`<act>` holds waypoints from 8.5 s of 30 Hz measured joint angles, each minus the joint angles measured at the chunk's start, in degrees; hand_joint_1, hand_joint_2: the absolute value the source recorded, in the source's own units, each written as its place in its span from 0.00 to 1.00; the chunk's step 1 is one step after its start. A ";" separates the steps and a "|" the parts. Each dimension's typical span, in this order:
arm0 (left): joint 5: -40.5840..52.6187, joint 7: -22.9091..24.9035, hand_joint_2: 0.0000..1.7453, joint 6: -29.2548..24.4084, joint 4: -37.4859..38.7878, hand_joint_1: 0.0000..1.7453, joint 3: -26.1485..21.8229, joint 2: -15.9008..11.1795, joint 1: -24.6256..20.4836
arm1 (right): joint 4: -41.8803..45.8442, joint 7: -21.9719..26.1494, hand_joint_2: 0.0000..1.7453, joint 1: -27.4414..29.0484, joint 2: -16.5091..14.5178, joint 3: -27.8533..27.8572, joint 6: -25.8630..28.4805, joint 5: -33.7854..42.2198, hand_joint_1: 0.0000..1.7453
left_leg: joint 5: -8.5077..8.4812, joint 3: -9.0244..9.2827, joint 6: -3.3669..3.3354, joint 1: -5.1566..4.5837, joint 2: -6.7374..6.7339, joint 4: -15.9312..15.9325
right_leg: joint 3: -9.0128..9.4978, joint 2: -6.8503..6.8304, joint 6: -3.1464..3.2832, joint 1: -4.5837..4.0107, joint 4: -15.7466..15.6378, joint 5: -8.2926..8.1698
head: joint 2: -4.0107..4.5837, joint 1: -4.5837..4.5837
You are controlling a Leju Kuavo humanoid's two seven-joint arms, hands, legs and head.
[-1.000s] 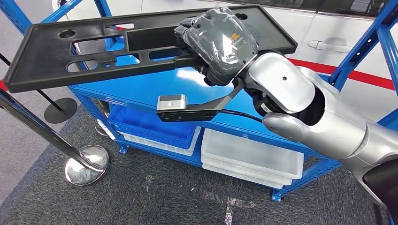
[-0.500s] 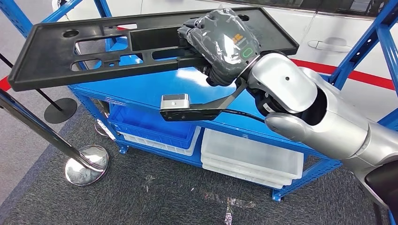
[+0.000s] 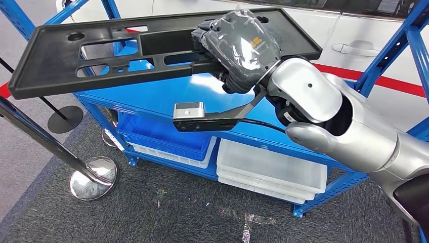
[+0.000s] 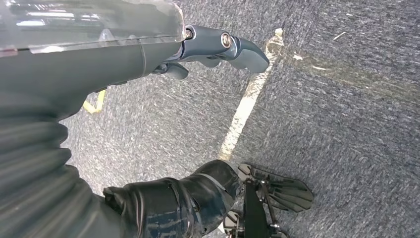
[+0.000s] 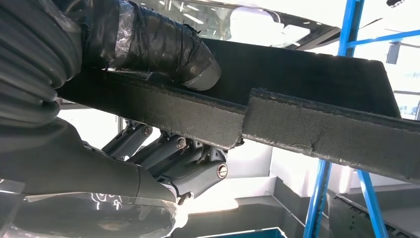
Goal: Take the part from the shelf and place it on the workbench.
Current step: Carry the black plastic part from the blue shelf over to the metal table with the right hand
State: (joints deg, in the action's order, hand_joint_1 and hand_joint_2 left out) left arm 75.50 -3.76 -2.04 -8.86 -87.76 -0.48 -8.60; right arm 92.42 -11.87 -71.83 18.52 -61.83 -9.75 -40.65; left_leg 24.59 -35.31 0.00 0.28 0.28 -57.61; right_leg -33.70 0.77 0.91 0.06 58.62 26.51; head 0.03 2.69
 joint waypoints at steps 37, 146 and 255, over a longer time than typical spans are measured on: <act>1.15 0.43 1.00 -0.14 0.01 0.00 0.00 -0.86 -0.23 | -0.08 0.56 1.00 2.41 0.91 -0.07 0.61 -0.98 1.00 | 8.35 -5.74 2.09 1.88 -0.17 -14.96 | -1.97 -0.19 0.12 1.09 1.91 -0.68 | 0.00 -0.07; 3.45 2.17 1.00 0.36 0.62 0.00 -0.02 -1.26 -0.45 | -2.37 0.63 1.00 3.81 0.52 -1.25 -1.32 -0.39 1.00 | -0.43 -3.56 -0.36 1.36 0.17 -3.57 | -8.13 -0.91 -1.20 0.41 18.23 6.44 | 0.01 -0.94; 3.28 3.21 1.00 1.34 0.95 0.00 -0.39 -0.90 -0.27 | -7.35 1.12 1.00 1.81 -3.35 -4.02 -3.58 -1.86 1.00 | 2.17 -7.86 3.49 1.78 -0.38 -12.02 | 2.03 -4.43 1.23 -0.35 -2.58 -0.99 | 0.01 -1.80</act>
State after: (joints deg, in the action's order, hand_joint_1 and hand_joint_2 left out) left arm 78.78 -0.55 -0.70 -7.91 -88.15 -1.38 -8.87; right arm 85.07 -10.75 -70.02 15.17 -65.86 -13.33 -42.51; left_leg 26.75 -43.17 3.49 2.07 -0.10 -69.63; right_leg -31.66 -3.66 2.14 -0.29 56.04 25.52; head 0.04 0.89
